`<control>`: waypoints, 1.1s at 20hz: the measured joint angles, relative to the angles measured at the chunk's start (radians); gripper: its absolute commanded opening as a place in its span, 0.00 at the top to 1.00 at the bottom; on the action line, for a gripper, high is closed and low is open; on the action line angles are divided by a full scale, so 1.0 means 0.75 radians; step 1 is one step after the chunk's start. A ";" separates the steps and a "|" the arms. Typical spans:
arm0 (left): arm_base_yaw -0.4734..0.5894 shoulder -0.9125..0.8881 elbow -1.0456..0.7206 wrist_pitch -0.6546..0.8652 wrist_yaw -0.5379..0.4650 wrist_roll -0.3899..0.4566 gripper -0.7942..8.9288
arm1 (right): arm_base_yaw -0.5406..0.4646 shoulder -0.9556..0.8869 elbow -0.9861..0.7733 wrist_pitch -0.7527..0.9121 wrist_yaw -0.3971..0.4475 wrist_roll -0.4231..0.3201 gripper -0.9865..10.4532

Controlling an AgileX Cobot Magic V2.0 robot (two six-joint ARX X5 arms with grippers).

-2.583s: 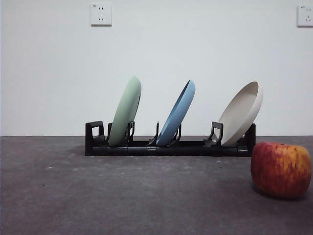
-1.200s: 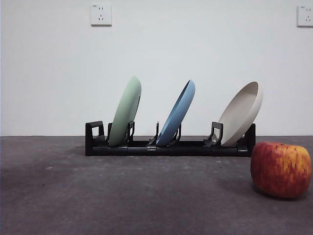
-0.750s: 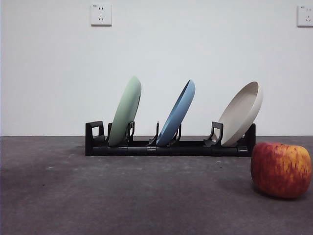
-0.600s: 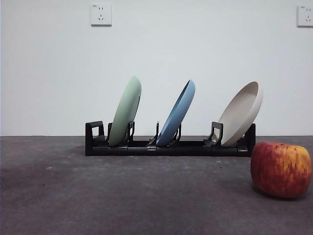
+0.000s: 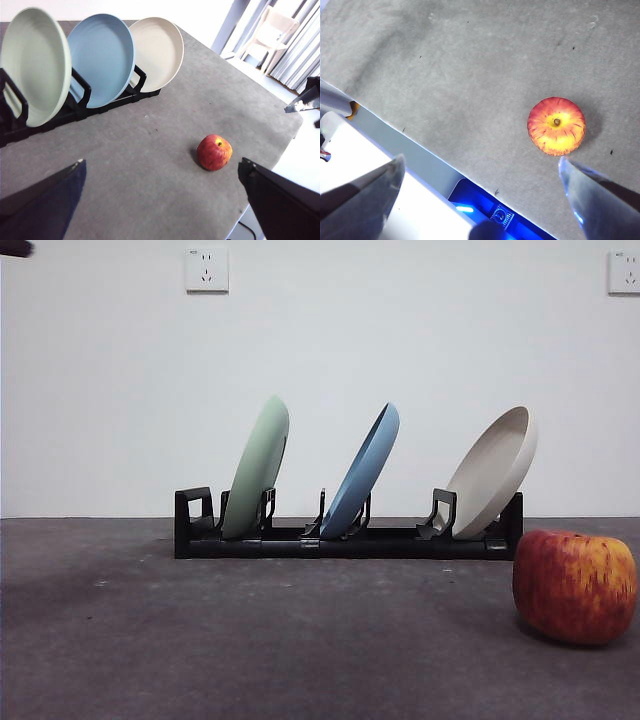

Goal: Take the green plate from the plate rack,put the plate on the table,take the apple from the table,put the apple in the plate

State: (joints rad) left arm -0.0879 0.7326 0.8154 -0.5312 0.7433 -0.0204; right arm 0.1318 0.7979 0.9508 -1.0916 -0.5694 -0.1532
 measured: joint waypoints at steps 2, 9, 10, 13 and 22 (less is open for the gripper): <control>-0.059 0.112 0.076 0.054 -0.078 -0.009 0.34 | 0.000 0.000 0.000 0.000 0.000 0.001 0.32; -0.218 0.609 0.420 0.280 -0.247 -0.009 0.34 | -0.001 0.000 0.000 0.000 0.000 0.016 0.34; -0.232 0.693 0.469 0.298 -0.272 -0.009 0.34 | -0.001 0.000 0.000 0.000 0.000 0.017 0.34; -0.266 0.951 0.628 0.305 -0.331 -0.008 0.34 | -0.001 0.000 0.000 0.000 0.000 0.020 0.34; -0.309 1.466 0.967 0.392 -0.470 -0.007 0.34 | 0.000 0.000 0.000 0.000 0.000 0.025 0.34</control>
State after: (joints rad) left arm -0.3195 1.8324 1.5410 -0.2375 0.3908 -0.0257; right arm 0.1318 0.7979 0.9508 -1.0916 -0.5694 -0.1345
